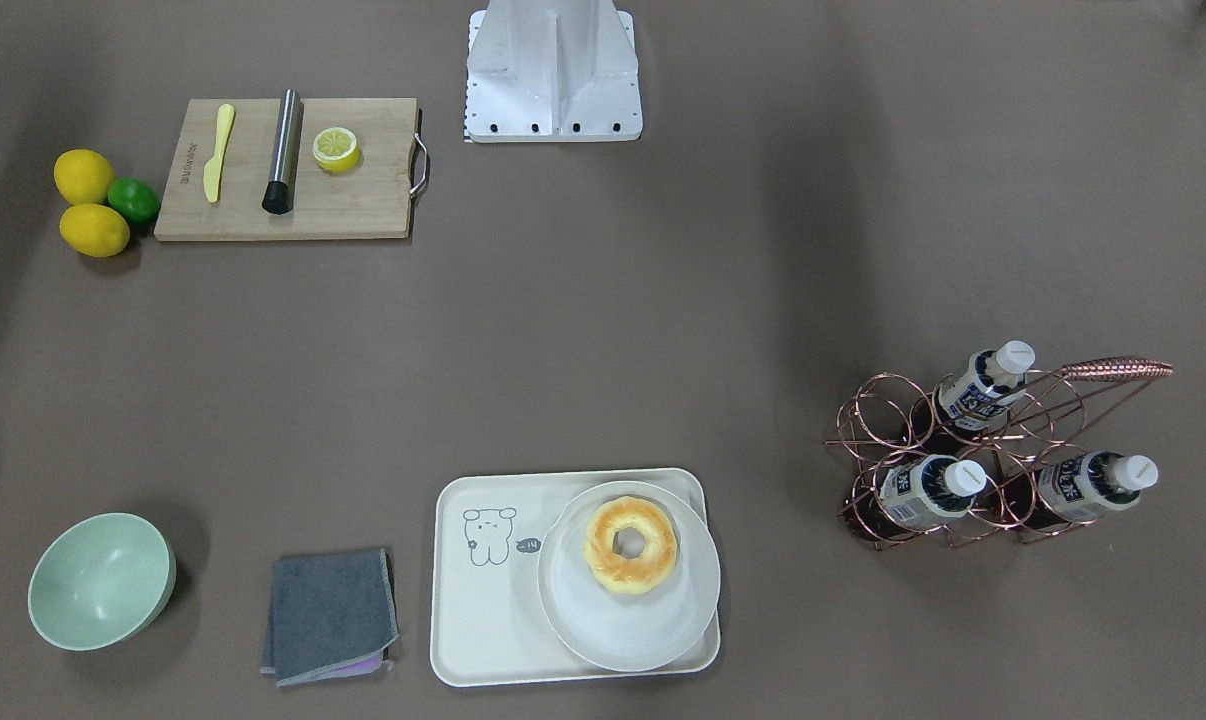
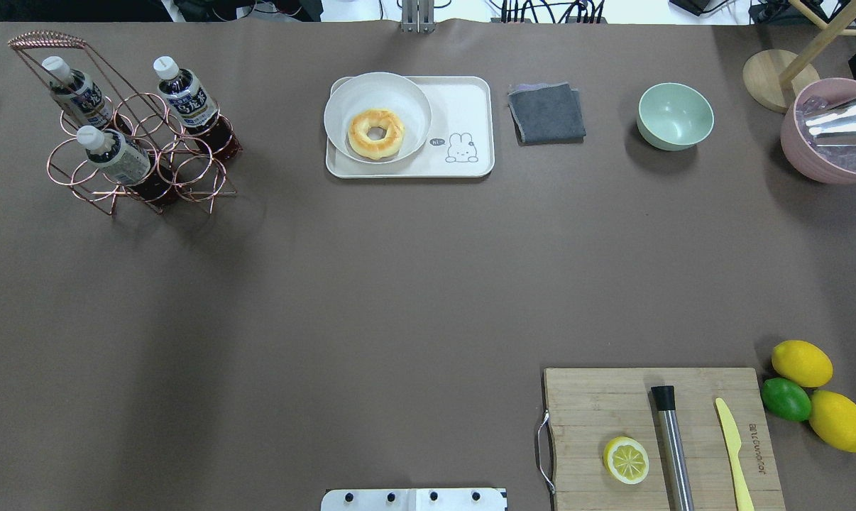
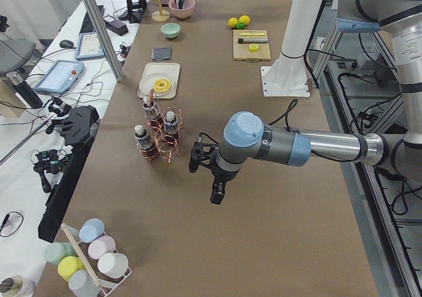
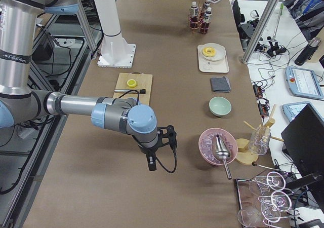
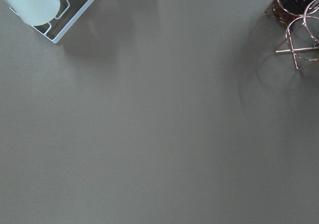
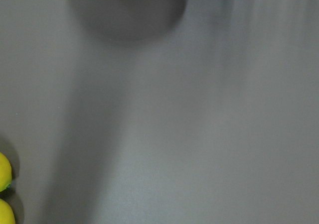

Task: Place tea on tray

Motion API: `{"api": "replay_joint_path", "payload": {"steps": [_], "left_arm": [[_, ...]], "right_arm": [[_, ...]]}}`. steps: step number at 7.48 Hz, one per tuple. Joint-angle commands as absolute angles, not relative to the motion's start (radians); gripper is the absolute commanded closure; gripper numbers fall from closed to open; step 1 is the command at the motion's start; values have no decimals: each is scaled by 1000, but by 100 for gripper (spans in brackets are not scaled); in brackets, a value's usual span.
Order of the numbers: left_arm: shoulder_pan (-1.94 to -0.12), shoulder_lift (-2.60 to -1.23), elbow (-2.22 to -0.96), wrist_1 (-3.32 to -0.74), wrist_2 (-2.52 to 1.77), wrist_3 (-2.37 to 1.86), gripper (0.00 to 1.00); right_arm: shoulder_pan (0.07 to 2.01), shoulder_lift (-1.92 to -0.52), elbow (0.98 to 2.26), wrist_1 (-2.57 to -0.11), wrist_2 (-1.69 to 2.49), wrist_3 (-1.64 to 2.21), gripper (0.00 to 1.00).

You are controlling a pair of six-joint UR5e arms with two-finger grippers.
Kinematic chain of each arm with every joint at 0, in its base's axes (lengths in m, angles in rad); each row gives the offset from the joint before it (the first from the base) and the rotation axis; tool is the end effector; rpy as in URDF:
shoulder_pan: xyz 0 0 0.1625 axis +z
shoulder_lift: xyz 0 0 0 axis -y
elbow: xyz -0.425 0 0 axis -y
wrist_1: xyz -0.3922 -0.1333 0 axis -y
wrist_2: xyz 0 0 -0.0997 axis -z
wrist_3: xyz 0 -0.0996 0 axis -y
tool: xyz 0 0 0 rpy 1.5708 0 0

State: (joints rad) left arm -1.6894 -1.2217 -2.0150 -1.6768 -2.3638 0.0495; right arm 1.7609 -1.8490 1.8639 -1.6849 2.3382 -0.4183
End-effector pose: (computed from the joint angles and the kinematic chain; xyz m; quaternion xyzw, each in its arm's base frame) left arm -0.1041 -0.3468 0.5732 0.1245 0.3751 0.0070 0.9185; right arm 0.1324 -0.3488 0.6465 0.0681 -0.3705 -0.0870 0.9222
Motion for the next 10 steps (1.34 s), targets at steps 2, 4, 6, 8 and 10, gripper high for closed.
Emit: {"api": "replay_joint_path", "payload": {"steps": [2, 4, 6, 8, 10], "left_arm": [[-1657, -1232, -2008, -1774, -2442, -196, 2], [-1519, -1259, -2008, -1934, -2430, -357, 3], [-1394, -1400, -2000, -1928, -2393, -419, 8], [-1240, -1546, -1988, -1895, -2260, -536, 5], [-1178, -1675, -1960, -1839, -2226, -720, 2]], "right_arm": [[1761, -1853, 1870, -1683, 2361, -420, 0], [1761, -1853, 1885, -1684, 2364, -420, 0], [1761, -1853, 1882, -1683, 2361, -419, 0], [1759, -1853, 1882, -1683, 2361, -419, 0], [1759, -1848, 1873, -1683, 2361, -417, 0]]}}
